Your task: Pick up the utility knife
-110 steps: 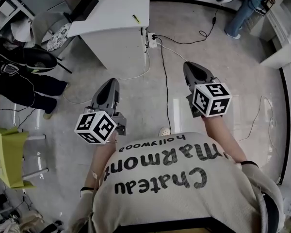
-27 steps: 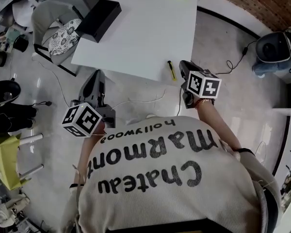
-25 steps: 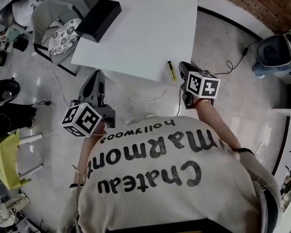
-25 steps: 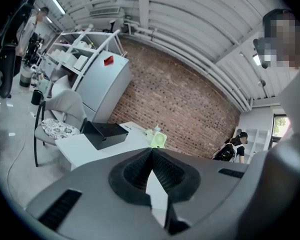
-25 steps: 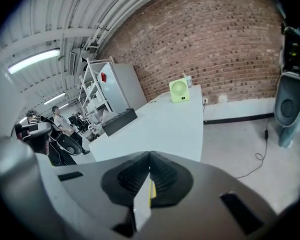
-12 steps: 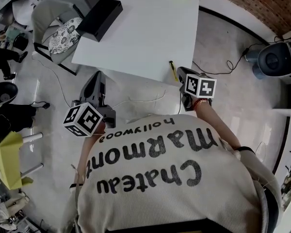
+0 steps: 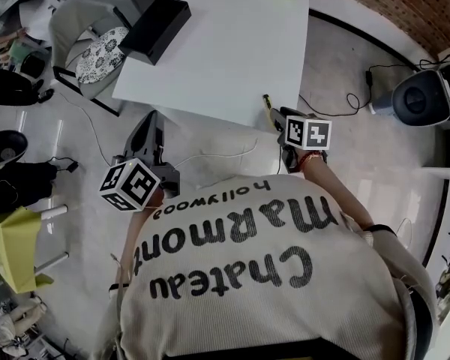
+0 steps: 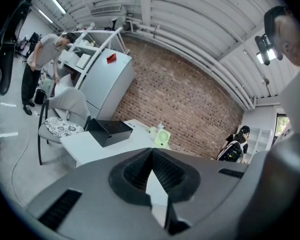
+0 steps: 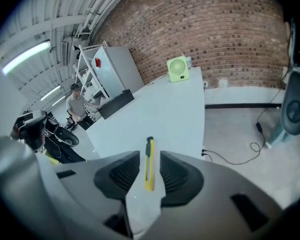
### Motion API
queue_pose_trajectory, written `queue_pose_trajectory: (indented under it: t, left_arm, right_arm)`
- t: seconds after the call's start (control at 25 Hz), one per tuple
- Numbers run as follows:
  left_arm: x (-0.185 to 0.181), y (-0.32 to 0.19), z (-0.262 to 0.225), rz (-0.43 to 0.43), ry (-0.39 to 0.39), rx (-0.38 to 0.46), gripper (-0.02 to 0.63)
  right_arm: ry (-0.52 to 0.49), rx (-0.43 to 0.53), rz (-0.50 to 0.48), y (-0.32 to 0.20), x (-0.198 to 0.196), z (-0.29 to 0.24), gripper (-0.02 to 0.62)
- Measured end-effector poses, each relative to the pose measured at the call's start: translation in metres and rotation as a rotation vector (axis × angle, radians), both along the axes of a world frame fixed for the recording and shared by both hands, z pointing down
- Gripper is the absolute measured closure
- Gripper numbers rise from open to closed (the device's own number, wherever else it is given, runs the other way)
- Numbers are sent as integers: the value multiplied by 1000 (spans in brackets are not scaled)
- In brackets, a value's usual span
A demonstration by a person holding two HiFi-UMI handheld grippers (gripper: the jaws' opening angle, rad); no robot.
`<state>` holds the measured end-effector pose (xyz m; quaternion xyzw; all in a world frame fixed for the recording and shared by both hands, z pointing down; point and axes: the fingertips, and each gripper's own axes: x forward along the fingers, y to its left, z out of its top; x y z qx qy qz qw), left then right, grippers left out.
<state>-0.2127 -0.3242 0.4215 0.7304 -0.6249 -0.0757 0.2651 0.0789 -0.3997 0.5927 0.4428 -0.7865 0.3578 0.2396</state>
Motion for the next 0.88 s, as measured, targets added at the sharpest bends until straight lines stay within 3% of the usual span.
queue_pose_trajectory:
  t: [0.88]
  left_arm:
    - [9, -3, 9, -1, -1, -13, 606]
  right_arm:
    - [178, 10, -164, 9, -7, 19, 440]
